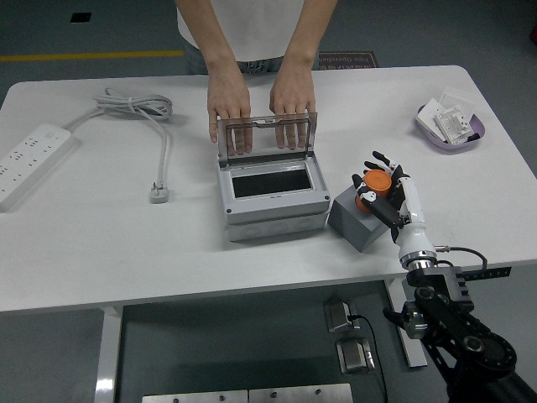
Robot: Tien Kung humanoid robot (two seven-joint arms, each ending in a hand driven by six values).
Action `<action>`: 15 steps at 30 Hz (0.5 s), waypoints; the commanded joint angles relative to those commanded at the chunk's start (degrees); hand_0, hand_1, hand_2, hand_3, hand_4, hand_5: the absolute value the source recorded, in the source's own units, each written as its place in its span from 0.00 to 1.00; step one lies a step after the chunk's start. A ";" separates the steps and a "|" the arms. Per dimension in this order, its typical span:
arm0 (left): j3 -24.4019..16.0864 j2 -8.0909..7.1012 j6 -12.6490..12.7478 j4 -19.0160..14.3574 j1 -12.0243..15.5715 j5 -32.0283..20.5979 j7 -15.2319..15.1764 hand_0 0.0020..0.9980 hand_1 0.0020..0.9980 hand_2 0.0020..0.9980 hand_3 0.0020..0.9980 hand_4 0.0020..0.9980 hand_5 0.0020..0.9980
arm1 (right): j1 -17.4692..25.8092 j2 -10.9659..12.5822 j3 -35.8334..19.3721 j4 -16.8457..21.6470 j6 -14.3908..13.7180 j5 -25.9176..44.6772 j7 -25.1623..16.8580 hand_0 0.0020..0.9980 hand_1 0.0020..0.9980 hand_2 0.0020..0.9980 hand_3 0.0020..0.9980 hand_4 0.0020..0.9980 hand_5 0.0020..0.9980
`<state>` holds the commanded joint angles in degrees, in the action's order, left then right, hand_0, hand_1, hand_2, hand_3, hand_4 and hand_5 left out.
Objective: Fetch the battery,place it into the box,close the lid of the box
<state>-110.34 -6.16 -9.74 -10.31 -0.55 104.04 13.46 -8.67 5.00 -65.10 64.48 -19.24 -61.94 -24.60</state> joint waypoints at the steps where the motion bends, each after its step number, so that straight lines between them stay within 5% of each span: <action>1: 0.02 0.00 0.00 0.00 0.01 -0.02 0.00 0.68 0.68 0.66 0.76 0.72 0.43 | 0.01 0.01 0.02 0.01 -0.05 -0.02 0.02 0.80 0.76 0.76 0.83 0.72 0.16; 2: 0.04 -0.01 0.00 0.00 0.02 -0.05 0.01 0.68 0.68 0.66 0.76 0.72 0.43 | 0.02 0.01 0.06 0.01 -0.09 -0.07 0.05 0.80 0.76 0.75 0.83 0.60 0.06; 7: 0.08 0.00 -0.01 0.00 0.01 -0.05 0.03 0.68 0.68 0.66 0.76 0.72 0.43 | 0.02 0.00 0.21 -0.01 -0.14 -0.29 0.13 0.80 0.76 0.75 0.83 0.60 0.06; 8: 0.07 0.00 -0.01 0.00 0.00 -0.03 0.02 0.68 0.68 0.66 0.76 0.73 0.42 | 0.01 0.00 0.25 -0.02 -0.10 -0.32 0.14 0.79 0.76 0.75 0.82 0.50 0.04; 15: 0.02 0.02 -0.02 0.00 -0.13 0.03 -0.01 0.69 0.68 0.66 0.77 0.73 0.41 | -0.09 0.01 0.41 -0.08 -0.02 -0.40 0.26 0.79 0.75 0.74 0.81 0.47 0.03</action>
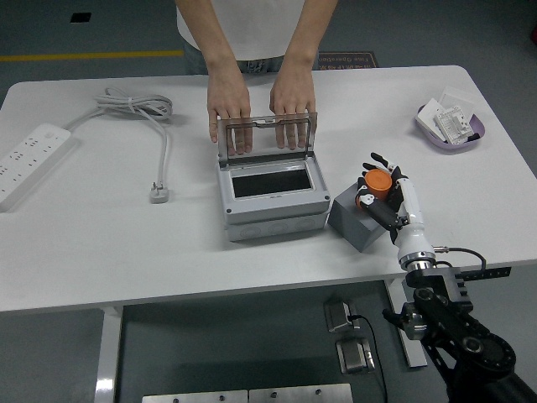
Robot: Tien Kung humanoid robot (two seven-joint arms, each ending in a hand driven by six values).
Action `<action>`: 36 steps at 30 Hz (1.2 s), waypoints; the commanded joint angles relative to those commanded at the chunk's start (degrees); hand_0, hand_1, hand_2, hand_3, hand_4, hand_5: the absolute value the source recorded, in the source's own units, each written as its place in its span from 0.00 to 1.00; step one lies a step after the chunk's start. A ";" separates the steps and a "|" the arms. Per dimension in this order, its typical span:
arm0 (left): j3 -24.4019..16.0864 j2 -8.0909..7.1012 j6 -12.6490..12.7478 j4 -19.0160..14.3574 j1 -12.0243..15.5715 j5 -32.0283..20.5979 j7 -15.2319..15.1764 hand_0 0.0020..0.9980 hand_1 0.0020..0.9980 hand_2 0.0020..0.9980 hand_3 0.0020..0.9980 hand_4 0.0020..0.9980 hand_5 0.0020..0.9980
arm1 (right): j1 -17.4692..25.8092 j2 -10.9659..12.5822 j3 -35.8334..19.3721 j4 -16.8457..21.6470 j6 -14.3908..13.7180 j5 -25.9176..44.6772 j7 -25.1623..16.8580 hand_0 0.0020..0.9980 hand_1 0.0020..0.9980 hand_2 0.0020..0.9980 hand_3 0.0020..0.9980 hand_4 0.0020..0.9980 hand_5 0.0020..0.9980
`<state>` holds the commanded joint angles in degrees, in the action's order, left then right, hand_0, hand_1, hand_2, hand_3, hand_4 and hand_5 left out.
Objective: Fetch the battery,place it into the box,close the lid of the box
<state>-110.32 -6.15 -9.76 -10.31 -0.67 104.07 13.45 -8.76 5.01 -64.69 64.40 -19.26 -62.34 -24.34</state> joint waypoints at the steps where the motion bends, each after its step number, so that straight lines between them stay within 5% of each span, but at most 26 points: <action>1: 0.00 -0.01 0.00 0.00 -0.01 0.00 -0.01 0.69 0.68 0.66 0.77 0.73 0.41 | -0.01 0.00 -0.01 0.00 -0.01 0.01 0.01 0.79 0.75 0.74 0.81 0.47 0.03; 16: 0.11 -0.15 0.00 0.00 -0.25 -0.06 -0.12 0.68 0.68 0.66 0.77 0.74 0.40 | 0.16 0.06 0.11 0.42 0.12 1.47 -0.25 0.79 0.75 0.74 0.79 0.46 0.02; 17: 0.10 -0.20 0.01 0.00 -0.30 -0.07 -0.21 0.68 0.68 0.66 0.77 0.74 0.39 | 0.18 0.08 0.12 0.47 0.08 1.54 -0.23 0.79 0.75 0.71 0.72 0.23 0.06; 22: 0.16 -0.30 0.04 0.00 -0.28 -0.19 -0.05 0.68 0.68 0.66 0.77 0.74 0.39 | 0.04 0.07 0.02 0.62 -0.27 1.70 0.08 0.79 0.75 0.71 0.72 0.23 0.06; 23: 0.19 -0.29 0.04 0.00 -0.24 -0.23 0.04 0.68 0.68 0.66 0.77 0.75 0.39 | 0.02 0.07 -0.01 0.63 -0.36 1.73 0.16 0.78 0.71 0.65 0.63 0.10 0.15; 27: 0.10 -0.33 0.06 0.00 -0.18 -0.21 0.18 0.68 0.68 0.66 0.77 0.75 0.39 | 0.12 0.06 -0.26 0.51 -0.56 1.88 0.45 0.78 0.71 0.65 0.63 0.10 0.15; 28: 0.07 -0.36 0.06 0.00 -0.19 -0.19 0.16 0.68 0.68 0.66 0.77 0.75 0.39 | 0.15 0.05 -0.29 0.49 -0.57 1.91 0.46 0.72 0.61 0.57 0.53 0.04 0.13; 34: -0.09 -0.62 0.09 0.00 -0.14 -0.14 -0.14 0.68 0.68 0.66 0.77 0.75 0.39 | 0.05 0.01 -0.33 0.23 -0.67 1.85 0.70 0.72 0.61 0.57 0.53 0.04 0.13; 35: -0.08 -0.63 0.11 0.00 -0.08 -0.18 -0.09 0.68 0.68 0.66 0.77 0.75 0.39 | -0.05 0.00 -0.28 0.20 -0.69 1.82 0.75 0.65 0.47 0.44 0.38 0.07 0.00; 36: -0.06 -0.64 0.12 0.00 -0.01 -0.22 -0.02 0.68 0.68 0.66 0.77 0.75 0.39 | -0.16 -0.01 -0.23 0.18 -0.71 1.78 0.81 0.65 0.47 0.44 0.38 0.07 0.00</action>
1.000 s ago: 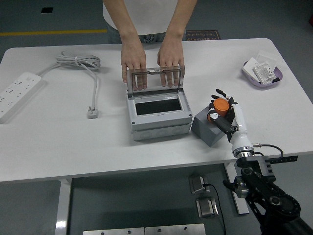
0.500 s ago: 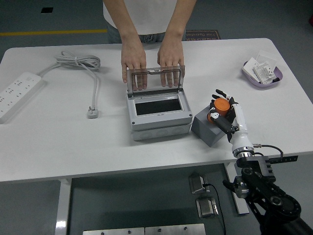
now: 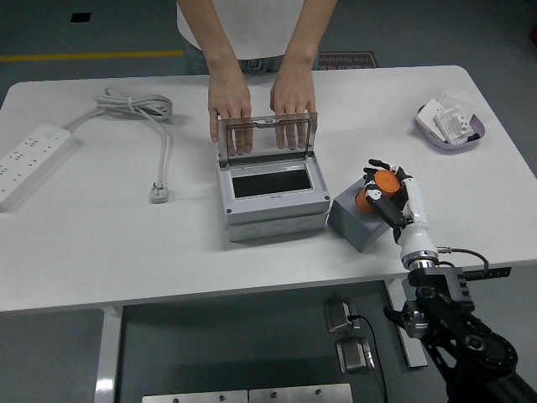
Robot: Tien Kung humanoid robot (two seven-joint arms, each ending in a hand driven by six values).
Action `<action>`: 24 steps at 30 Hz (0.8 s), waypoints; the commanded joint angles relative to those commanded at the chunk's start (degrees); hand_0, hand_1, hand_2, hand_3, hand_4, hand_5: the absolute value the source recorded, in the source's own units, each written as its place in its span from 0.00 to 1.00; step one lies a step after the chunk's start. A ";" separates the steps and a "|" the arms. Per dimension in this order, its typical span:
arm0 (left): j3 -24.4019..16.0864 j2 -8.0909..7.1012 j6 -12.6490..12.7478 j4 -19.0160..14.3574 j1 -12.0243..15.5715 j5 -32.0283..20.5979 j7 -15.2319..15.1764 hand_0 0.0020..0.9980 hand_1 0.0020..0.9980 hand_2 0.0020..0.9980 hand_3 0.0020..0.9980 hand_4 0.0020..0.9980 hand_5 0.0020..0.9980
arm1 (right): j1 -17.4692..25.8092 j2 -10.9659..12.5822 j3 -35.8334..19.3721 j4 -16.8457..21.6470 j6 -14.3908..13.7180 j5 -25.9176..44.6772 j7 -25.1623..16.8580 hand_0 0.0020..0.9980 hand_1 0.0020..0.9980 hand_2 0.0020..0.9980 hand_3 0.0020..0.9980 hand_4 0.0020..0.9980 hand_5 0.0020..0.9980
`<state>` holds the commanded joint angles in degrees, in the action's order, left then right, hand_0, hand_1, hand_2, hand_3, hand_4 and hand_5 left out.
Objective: Fetch the battery,place it into the box,close the lid of the box
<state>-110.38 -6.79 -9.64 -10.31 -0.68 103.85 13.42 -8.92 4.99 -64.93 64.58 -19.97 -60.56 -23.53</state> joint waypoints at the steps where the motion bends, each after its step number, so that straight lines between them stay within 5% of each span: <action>1: -0.01 0.02 0.01 0.00 0.08 0.01 0.12 0.68 0.68 0.66 0.77 0.75 0.39 | -0.14 0.00 0.05 0.00 -0.02 -0.05 0.07 0.65 0.47 0.44 0.38 0.07 0.00; 24: -0.23 0.19 0.03 0.00 0.30 0.49 0.36 0.68 0.68 0.66 0.77 0.75 0.40 | -1.73 0.18 0.25 0.58 -0.51 -1.38 1.10 0.67 0.49 0.45 0.34 0.15 0.00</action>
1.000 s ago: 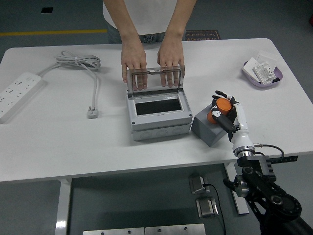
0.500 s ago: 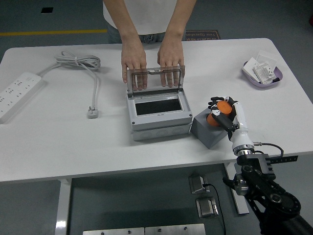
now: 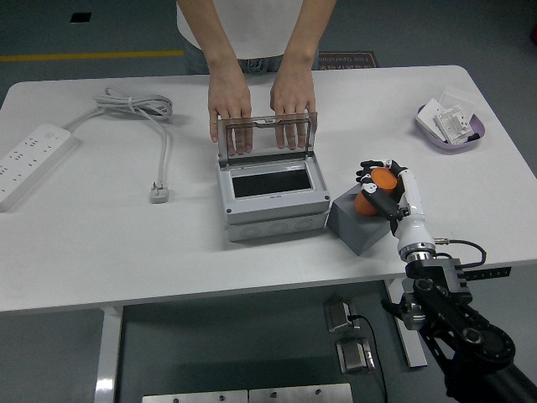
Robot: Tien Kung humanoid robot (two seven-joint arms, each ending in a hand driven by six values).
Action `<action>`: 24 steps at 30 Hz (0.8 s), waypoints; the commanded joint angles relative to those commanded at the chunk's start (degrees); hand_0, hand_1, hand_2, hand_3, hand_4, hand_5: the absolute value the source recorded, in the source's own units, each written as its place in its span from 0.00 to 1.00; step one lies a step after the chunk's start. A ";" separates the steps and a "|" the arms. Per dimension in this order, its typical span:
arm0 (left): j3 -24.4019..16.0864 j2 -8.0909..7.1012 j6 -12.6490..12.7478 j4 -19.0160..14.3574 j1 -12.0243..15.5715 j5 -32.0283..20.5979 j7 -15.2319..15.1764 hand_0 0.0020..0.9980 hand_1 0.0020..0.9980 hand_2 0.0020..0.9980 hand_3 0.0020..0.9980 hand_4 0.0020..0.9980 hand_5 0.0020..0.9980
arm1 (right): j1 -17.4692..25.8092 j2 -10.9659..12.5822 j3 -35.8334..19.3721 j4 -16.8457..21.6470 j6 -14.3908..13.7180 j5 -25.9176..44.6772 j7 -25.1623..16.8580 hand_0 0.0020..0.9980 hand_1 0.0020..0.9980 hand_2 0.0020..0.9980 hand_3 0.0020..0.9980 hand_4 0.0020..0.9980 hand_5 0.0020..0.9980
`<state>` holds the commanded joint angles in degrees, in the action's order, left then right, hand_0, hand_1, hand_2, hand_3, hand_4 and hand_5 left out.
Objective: Fetch the battery,place it into the box,close the lid of the box
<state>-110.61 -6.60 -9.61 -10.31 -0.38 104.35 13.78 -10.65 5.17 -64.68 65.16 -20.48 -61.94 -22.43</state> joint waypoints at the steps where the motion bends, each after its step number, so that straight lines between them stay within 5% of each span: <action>1: -0.02 0.01 0.00 0.00 0.00 0.03 -0.01 0.68 0.68 0.66 0.77 0.75 0.40 | -0.09 0.04 0.03 0.15 -0.10 -0.21 0.13 0.67 0.49 0.45 0.34 0.15 0.00; 22: -0.32 0.15 0.11 0.00 0.07 0.35 0.00 0.68 0.68 0.66 0.77 0.75 0.40 | -4.41 1.23 0.74 3.92 -3.29 -11.39 6.85 0.66 0.49 0.45 0.34 0.16 0.00; 23: -0.34 0.15 0.12 0.00 0.08 0.37 0.01 0.68 0.68 0.66 0.77 0.75 0.40 | -4.73 1.27 0.98 4.11 -3.40 -11.72 7.10 0.56 0.47 0.45 0.34 0.15 0.00; 24: -0.35 0.15 0.12 0.00 0.09 0.39 0.03 0.68 0.68 0.66 0.77 0.75 0.40 | -5.06 1.31 1.22 4.26 -3.49 -12.05 7.35 0.56 0.47 0.45 0.34 0.15 0.00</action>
<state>-110.96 -6.44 -9.49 -10.31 -0.29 104.73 13.81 -15.71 6.48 -63.46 69.42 -23.97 -73.99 -15.08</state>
